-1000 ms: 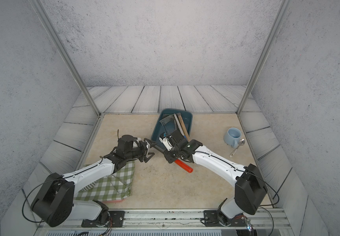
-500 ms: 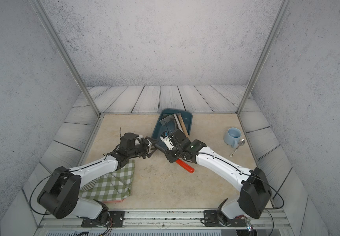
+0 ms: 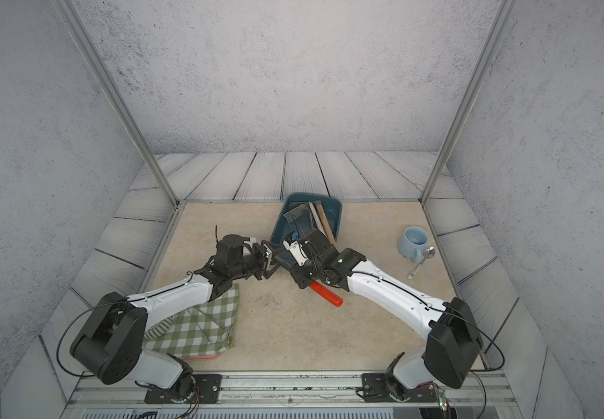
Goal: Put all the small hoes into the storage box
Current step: Pick up the hoe from the center of the board.
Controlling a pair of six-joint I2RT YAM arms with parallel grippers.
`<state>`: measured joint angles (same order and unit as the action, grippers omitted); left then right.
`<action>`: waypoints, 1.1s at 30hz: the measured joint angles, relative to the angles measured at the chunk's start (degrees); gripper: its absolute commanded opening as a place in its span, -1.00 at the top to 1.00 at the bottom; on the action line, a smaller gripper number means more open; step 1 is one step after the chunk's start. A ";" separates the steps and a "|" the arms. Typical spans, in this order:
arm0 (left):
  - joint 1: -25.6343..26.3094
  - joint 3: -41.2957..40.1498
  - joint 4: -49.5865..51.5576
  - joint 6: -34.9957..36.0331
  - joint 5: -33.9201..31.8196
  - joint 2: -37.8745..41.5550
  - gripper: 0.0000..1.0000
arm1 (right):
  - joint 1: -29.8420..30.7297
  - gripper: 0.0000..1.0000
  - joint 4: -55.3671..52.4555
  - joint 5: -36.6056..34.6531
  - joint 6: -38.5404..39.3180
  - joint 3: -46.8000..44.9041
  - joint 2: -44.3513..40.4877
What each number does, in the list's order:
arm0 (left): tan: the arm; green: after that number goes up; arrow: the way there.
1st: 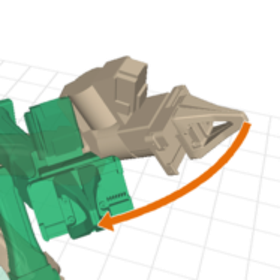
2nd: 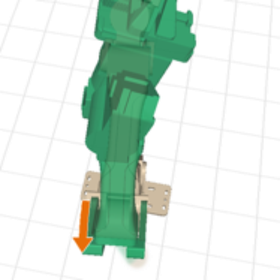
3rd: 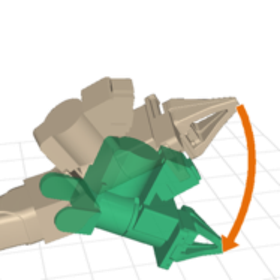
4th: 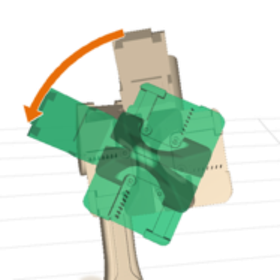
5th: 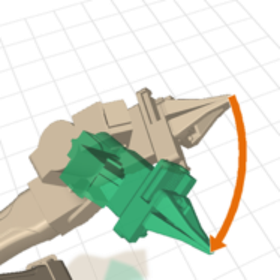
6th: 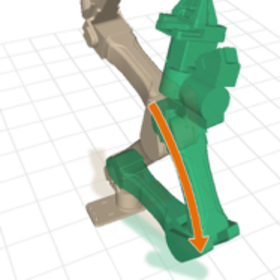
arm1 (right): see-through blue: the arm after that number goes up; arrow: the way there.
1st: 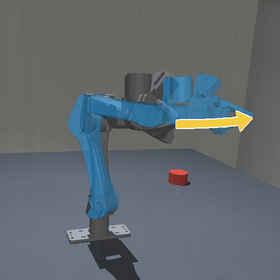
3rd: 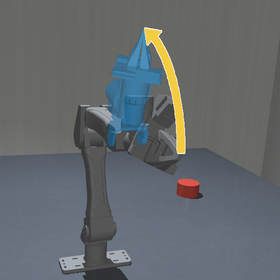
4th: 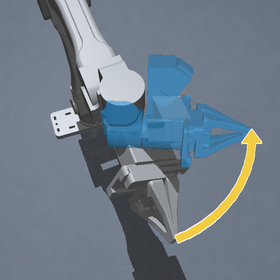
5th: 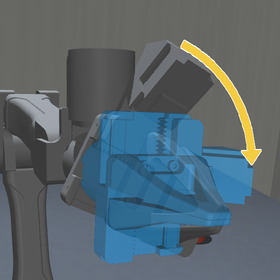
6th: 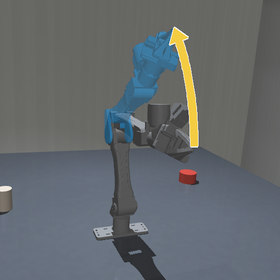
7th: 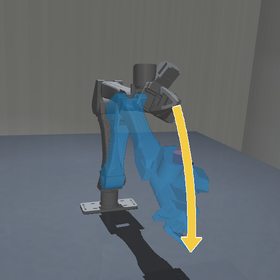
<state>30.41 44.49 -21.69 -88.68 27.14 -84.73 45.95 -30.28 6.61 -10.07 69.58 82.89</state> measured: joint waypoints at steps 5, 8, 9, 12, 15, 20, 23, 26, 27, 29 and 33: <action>0.00 -0.02 0.46 -0.11 -0.83 -0.02 0.00 | 0.00 1.00 0.87 -0.13 -0.02 0.00 0.00; 0.00 0.00 0.87 -0.13 -0.96 -0.11 0.05 | 0.00 1.00 1.14 -0.13 -0.02 0.00 0.00; 0.00 0.00 0.92 -0.15 -0.94 -0.13 0.09 | 0.00 1.00 1.20 -0.13 -0.02 0.00 0.00; 0.00 0.11 0.92 -0.20 -0.90 -0.63 0.24 | 0.00 1.00 1.42 -0.33 -0.02 0.00 0.00; 0.00 0.39 1.18 -0.35 -0.74 -1.44 0.43 | -0.07 1.00 1.55 -0.74 0.00 -0.02 0.00; -0.02 2.01 1.38 -2.08 -0.35 -1.68 0.57 | -0.07 1.00 1.42 -1.07 -0.02 -0.37 0.00; -0.07 2.64 2.23 -1.68 -0.31 -1.68 0.77 | -0.15 1.00 1.57 -1.11 0.00 -0.37 -0.13; -0.07 3.28 3.23 -1.18 -0.35 -1.68 1.00 | -0.17 1.00 1.70 -1.18 0.00 -0.37 -0.17; -0.07 3.50 3.58 -1.09 -0.35 -1.68 1.00 | -0.17 1.00 1.68 -1.18 0.00 -0.37 -0.15; -0.07 3.89 4.35 -0.79 -0.35 -1.68 1.00 | -0.17 1.00 1.70 -1.18 -0.02 -0.37 -0.15; -0.07 4.15 4.81 -0.39 -0.33 -1.68 1.00 | -0.17 0.89 1.70 -1.20 -0.02 -0.37 -0.15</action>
<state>30.35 48.64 -16.88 -89.08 26.81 -86.41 45.78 -28.58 5.41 -10.09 69.21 82.74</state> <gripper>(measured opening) 0.259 0.242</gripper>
